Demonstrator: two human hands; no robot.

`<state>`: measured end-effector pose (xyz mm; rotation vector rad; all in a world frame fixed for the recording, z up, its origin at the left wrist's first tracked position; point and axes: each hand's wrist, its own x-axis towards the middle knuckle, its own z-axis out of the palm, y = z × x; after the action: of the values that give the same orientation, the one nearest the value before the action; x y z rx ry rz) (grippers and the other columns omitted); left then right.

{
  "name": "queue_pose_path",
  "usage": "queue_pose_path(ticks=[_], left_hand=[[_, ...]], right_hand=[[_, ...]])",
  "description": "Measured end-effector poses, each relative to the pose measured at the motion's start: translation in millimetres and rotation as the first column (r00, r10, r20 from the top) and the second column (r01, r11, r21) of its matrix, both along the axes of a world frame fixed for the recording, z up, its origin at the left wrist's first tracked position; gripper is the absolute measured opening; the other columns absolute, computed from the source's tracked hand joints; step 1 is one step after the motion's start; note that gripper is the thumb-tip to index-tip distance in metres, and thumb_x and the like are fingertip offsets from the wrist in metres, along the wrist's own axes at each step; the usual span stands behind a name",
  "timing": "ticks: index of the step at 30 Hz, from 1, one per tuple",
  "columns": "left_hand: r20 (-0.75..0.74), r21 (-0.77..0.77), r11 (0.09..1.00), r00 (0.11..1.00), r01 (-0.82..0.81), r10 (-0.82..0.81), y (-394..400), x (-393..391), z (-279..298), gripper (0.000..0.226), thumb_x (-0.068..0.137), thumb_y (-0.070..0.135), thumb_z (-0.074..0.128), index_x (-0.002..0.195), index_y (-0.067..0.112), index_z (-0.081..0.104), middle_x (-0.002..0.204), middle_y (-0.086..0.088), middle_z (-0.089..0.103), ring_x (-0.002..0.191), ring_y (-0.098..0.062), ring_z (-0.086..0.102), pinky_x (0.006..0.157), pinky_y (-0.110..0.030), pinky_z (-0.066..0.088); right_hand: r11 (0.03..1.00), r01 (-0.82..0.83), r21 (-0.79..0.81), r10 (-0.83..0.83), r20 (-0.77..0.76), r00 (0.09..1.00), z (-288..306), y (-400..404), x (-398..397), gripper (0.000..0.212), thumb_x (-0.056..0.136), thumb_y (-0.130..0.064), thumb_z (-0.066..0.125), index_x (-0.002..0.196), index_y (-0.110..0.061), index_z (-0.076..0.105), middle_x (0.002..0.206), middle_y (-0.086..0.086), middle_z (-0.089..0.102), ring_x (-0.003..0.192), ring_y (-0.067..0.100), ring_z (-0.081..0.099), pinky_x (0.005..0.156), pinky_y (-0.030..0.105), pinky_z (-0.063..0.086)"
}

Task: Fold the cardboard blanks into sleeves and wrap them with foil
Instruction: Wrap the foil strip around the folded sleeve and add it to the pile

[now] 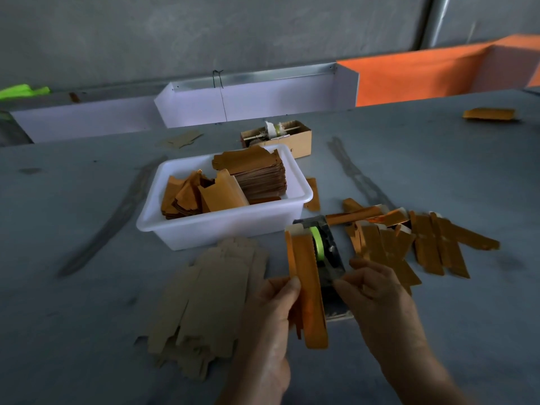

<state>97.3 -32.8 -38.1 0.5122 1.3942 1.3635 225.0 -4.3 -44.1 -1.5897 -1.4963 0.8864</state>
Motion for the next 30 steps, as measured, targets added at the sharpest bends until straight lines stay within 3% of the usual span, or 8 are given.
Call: queue_pose_path(ticks=[3, 7, 10, 14, 16, 21, 23, 30], left_hand=[[-0.044, 0.056, 0.997, 0.997, 0.06, -0.058, -0.7, 6.0, 2.6, 0.015, 0.089, 0.019, 0.062, 0.078, 0.01, 0.066, 0.062, 0.001, 0.064, 0.053, -0.004, 0.057, 0.049, -0.016, 0.044], [-0.049, 0.078, 0.992, 0.994, 0.102, -0.099, -0.8, 10.4, 3.6, 0.015, 0.089, 0.018, 0.063, 0.074, 0.013, 0.065, 0.058, 0.004, 0.063, 0.051, -0.003, 0.056, 0.051, -0.017, 0.043], [-0.034, 0.06, 0.992, 0.994, 0.107, -0.105, -1.2, 6.8, 1.8, 0.017, 0.089, 0.019, 0.062, 0.073, 0.014, 0.065, 0.058, 0.004, 0.063, 0.051, -0.004, 0.057, 0.049, -0.017, 0.043], [-0.065, 0.045, 0.989, 0.989, 0.138, -0.135, -4.0, 6.0, 1.2, 0.015, 0.087, 0.02, 0.064, 0.074, 0.014, 0.065, 0.06, 0.002, 0.063, 0.052, -0.005, 0.057, 0.049, -0.019, 0.043], [-0.126, 0.06, 0.985, 0.98, 0.164, -0.156, -4.6, 7.6, 2.8, 0.014, 0.089, 0.021, 0.063, 0.077, 0.013, 0.064, 0.059, 0.005, 0.063, 0.052, -0.003, 0.057, 0.05, -0.018, 0.044], [-0.32, 0.105, 0.975, 0.935, 0.198, -0.155, -3.4, 9.8, 7.8, 0.013, 0.089, 0.021, 0.062, 0.076, 0.02, 0.062, 0.06, 0.009, 0.063, 0.057, -0.003, 0.055, 0.054, -0.017, 0.041], [-0.348, 0.069, 0.967, 0.914, 0.246, -0.208, -4.9, 10.6, 8.7, 0.011, 0.089, 0.024, 0.062, 0.078, 0.023, 0.062, 0.063, 0.01, 0.063, 0.061, -0.002, 0.057, 0.058, -0.019, 0.043], [-0.46, -0.001, 0.966, 0.858, 0.258, -0.229, -0.5, 12.6, 13.8, 0.009, 0.091, 0.029, 0.06, 0.085, 0.023, 0.062, 0.077, 0.002, 0.065, 0.069, -0.008, 0.063, 0.062, -0.02, 0.053]], right_hand=[[0.999, 0.015, 0.051, -0.015, 0.011, 1.0, -4.5, -4.4, -0.3, 0.018, 0.081, -0.02, 0.068, 0.065, -0.024, 0.062, 0.114, -0.012, 0.046, 0.098, 0.004, 0.049, 0.067, 0.007, 0.032], [0.994, 0.066, 0.083, -0.046, -0.222, 0.974, -7.9, -10.1, -1.3, 0.018, 0.077, -0.011, 0.071, 0.063, -0.02, 0.065, 0.116, -0.014, 0.046, 0.109, 0.004, 0.05, 0.075, 0.013, 0.04], [0.996, 0.036, 0.084, -0.018, -0.206, 0.978, -9.8, -13.4, -0.9, 0.017, 0.077, -0.01, 0.071, 0.064, -0.019, 0.065, 0.124, -0.013, 0.045, 0.115, 0.009, 0.049, 0.087, 0.03, 0.048], [0.993, 0.016, 0.116, -0.015, -0.013, 1.0, -11.4, -16.7, -1.9, 0.016, 0.079, -0.015, 0.071, 0.066, -0.019, 0.063, 0.126, -0.016, 0.042, 0.116, 0.001, 0.042, 0.077, 0.005, 0.032], [0.99, 0.025, 0.139, -0.029, 0.029, 0.999, -12.9, -17.2, -3.5, 0.016, 0.079, -0.015, 0.07, 0.067, -0.02, 0.061, 0.125, -0.017, 0.041, 0.118, 0.002, 0.041, 0.076, 0.003, 0.029], [0.985, 0.035, 0.168, -0.045, 0.054, 0.998, -16.1, -19.7, -5.1, 0.014, 0.077, -0.013, 0.072, 0.069, -0.018, 0.062, 0.131, -0.008, 0.047, 0.123, 0.012, 0.046, 0.095, 0.036, 0.047], [0.986, 0.041, 0.165, -0.052, 0.062, 0.997, -16.8, -21.5, -5.6, 0.01, 0.076, -0.013, 0.072, 0.073, -0.015, 0.063, 0.13, -0.003, 0.049, 0.12, 0.015, 0.049, 0.093, 0.04, 0.049], [0.958, -0.028, 0.284, -0.025, 0.182, 0.983, -10.6, -17.7, -4.2, 0.009, 0.072, -0.007, 0.075, 0.073, -0.009, 0.067, 0.104, -0.006, 0.053, 0.083, -0.003, 0.053, 0.059, 0.003, 0.041]])
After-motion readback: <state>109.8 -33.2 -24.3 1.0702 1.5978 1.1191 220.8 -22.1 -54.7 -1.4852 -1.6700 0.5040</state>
